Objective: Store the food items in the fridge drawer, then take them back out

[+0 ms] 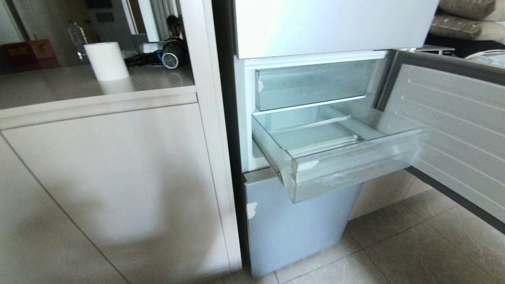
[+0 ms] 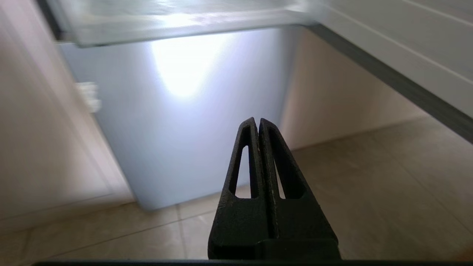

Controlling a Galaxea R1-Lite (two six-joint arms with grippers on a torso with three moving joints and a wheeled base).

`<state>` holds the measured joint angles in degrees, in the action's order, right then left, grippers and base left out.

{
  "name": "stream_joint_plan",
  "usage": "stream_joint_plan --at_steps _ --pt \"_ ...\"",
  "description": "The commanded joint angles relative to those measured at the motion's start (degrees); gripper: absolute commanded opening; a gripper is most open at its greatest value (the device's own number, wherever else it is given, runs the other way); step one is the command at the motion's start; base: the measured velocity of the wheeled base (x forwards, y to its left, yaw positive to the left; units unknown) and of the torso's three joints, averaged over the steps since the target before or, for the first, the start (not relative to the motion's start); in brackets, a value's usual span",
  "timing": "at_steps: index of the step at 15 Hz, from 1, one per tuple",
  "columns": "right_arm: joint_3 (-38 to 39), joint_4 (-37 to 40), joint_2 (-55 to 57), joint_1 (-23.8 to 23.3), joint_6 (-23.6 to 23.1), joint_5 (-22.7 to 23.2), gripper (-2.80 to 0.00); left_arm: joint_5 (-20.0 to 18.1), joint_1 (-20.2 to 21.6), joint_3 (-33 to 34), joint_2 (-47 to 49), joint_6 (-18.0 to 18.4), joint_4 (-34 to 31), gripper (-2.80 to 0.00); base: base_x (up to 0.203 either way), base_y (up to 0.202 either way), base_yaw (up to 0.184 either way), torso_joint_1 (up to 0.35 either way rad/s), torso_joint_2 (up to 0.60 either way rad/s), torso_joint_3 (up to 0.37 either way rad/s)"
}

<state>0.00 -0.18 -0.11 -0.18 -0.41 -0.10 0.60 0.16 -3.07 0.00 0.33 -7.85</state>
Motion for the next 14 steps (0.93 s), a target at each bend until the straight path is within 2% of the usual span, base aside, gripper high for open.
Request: stream_joint_plan --at_steps 1,6,8,10,12,14 --pt "0.0 0.0 0.0 0.0 0.0 0.0 -2.8 0.0 0.0 0.0 0.1 0.0 -0.1 -2.8 0.002 -0.008 0.176 0.002 0.0 0.006" --pt "0.0 0.0 0.0 0.0 -0.4 0.1 -2.8 0.0 0.0 0.0 0.1 0.0 -0.1 -2.8 0.002 -0.007 0.155 0.003 0.0 0.005" --pt "0.0 0.1 0.1 0.0 -1.7 0.4 -2.8 0.0 0.0 0.0 0.1 0.0 -0.1 -2.8 0.001 -0.002 0.03 0.001 0.0 0.002" --pt "-1.9 0.2 0.7 -0.1 -5.8 0.5 -2.8 0.0 0.0 0.0 0.1 0.0 -0.1 -2.8 0.0 0.0 0.0 0.0 0.0 0.0" --pt "-6.9 1.2 7.0 0.0 -4.0 0.6 -2.8 0.0 0.0 0.0 0.1 0.0 -0.1 -2.8 0.0 0.0 0.0 0.0 0.0 0.0" --pt "-12.0 2.0 20.0 0.0 -0.9 1.3 -2.8 0.0 0.0 0.0 0.1 0.0 -0.1 -2.8 0.0 0.0 0.0 0.0 0.0 0.0"
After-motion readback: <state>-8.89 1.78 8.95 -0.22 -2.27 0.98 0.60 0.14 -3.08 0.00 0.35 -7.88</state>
